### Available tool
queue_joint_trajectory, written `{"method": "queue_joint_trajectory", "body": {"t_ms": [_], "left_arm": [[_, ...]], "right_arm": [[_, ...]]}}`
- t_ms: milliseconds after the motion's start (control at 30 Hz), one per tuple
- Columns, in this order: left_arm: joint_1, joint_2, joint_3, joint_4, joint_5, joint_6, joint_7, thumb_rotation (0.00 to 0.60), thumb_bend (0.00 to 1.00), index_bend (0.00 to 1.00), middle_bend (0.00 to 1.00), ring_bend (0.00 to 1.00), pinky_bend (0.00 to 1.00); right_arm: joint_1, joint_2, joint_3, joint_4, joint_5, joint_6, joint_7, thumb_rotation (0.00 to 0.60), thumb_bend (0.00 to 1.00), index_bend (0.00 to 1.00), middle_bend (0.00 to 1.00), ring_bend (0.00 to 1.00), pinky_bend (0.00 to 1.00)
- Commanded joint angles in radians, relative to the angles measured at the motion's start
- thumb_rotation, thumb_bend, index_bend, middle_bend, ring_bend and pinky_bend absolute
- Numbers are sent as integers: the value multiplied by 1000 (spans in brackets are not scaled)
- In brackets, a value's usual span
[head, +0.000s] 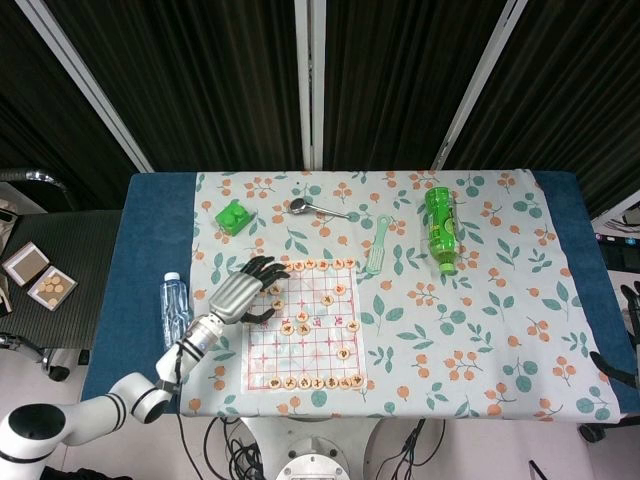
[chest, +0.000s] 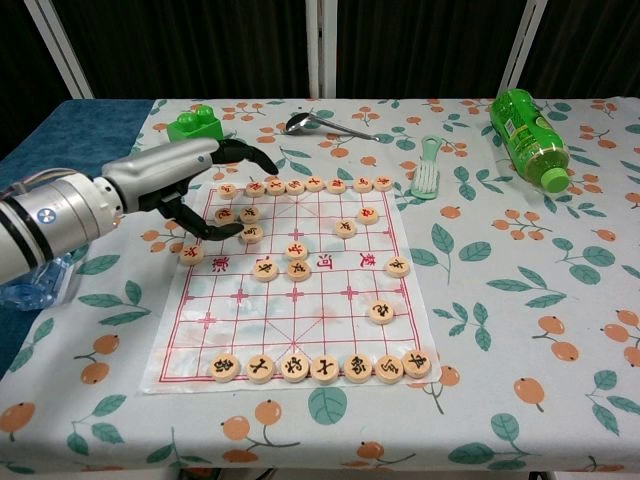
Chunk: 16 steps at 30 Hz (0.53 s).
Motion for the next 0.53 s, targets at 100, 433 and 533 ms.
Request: {"method": "queue_joint_trajectory", "body": {"t_ms": [100, 433, 533], "left_arm": [[206, 200, 12, -307, -134, 197, 426, 600, 197, 80, 75, 0, 0], [500, 455, 141, -491, -156, 459, 447, 600, 147, 71, 58, 0, 0], [539, 455, 143, -463, -154, 490, 433, 600, 147, 71, 52, 0, 0]], "right_arm": [[0, -11, -9, 14, -20, 9, -11, 600, 71, 0, 0, 0, 0], [6, -45, -22, 43, -5, -28, -37, 600, 70, 0, 0, 0, 0], [17, -63, -23, 56, -6, -45, -46, 600, 70, 0, 0, 0, 0]]}}
